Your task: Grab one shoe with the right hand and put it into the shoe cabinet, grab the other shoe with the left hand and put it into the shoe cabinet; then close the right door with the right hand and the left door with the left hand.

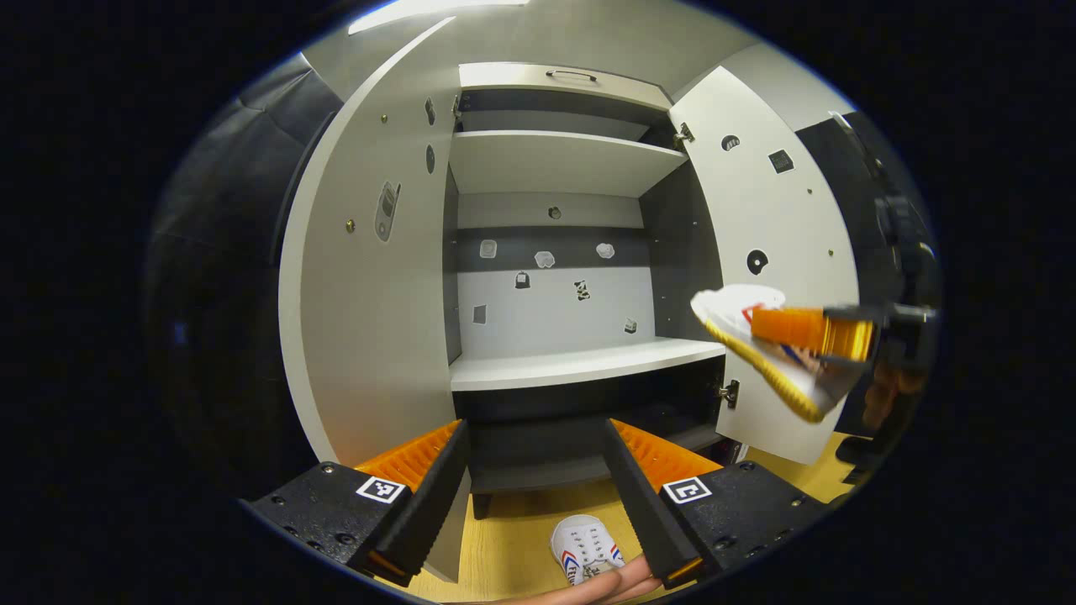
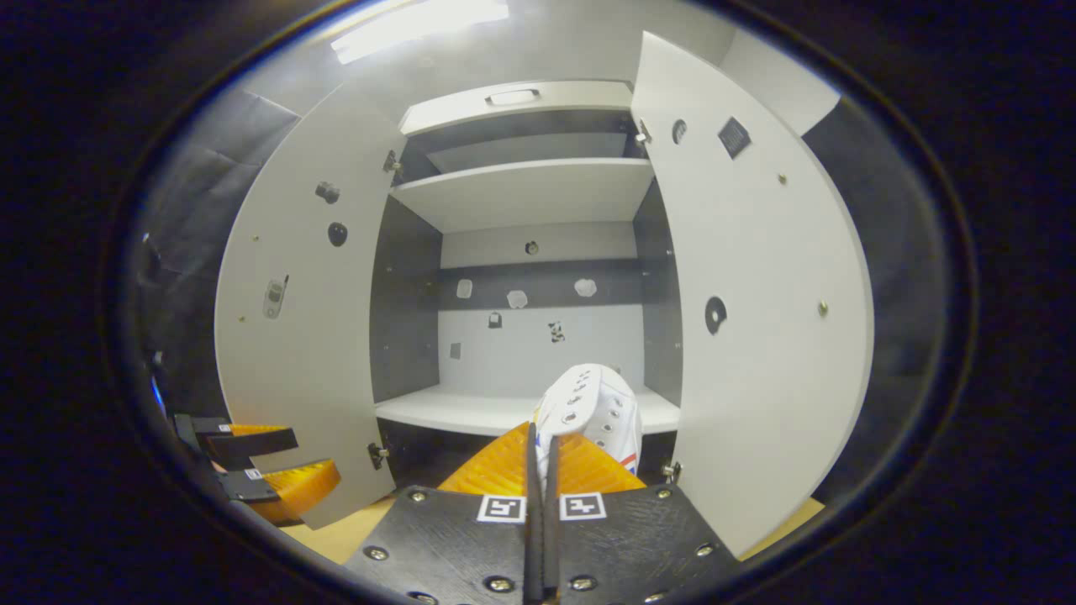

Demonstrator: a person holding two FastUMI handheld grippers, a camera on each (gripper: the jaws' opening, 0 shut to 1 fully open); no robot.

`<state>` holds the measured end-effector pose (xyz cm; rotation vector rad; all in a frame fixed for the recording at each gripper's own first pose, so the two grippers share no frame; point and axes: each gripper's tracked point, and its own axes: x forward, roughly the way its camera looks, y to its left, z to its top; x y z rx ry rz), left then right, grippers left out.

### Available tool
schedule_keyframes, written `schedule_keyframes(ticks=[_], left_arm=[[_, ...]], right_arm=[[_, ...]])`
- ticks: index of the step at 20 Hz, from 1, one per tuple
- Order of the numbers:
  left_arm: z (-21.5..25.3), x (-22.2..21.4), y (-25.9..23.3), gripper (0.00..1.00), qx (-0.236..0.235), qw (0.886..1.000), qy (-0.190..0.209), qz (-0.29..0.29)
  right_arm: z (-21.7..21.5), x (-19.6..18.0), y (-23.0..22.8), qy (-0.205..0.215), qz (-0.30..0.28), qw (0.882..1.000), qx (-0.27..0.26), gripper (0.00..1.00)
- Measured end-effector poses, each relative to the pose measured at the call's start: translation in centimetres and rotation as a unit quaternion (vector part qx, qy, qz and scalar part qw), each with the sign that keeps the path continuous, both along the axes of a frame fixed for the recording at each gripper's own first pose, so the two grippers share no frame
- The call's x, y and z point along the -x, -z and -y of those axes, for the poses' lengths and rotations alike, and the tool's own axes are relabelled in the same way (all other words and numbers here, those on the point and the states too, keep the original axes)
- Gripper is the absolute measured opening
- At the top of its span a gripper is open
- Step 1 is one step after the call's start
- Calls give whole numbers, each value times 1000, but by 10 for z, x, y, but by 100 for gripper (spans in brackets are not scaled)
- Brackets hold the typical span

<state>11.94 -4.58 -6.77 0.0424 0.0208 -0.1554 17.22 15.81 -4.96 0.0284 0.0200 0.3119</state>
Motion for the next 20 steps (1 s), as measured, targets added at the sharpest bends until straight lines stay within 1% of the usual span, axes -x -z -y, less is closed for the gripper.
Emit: schedule_keyframes(ticks=[2,4,7,9,10,12,15,17,20], left_arm=[[1,1,4,96,7,1000,1,-8],[1,-1,9,96,11,1000,1,-17],[-2,0,15,96,13,1000,1,-22],[-3,1,15,96,24,1000,3,-19],[-3,2,16,96,27,999,3,-20],[-4,3,18,96,27,999,1,-23],[-5,8,21,96,34,999,1,-28],[-10,10,23,96,39,999,-6,-29],[-15,7,31,96,34,998,-14,-43]], right_arm=[[-8,-21,-32,-11,15,1000,7,0],[-11,-43,-56,-14,15,1000,11,1],[-22,-86,-70,-12,4,1000,29,1],[-31,-118,-71,-9,-4,999,41,1],[-36,-137,-68,-6,-7,999,47,1],[-44,-173,-46,-5,-20,997,71,1],[-51,-222,5,0,-50,992,119,1],[-61,-247,34,-6,-78,989,125,1],[-67,-270,62,-16,-105,987,121,1]])
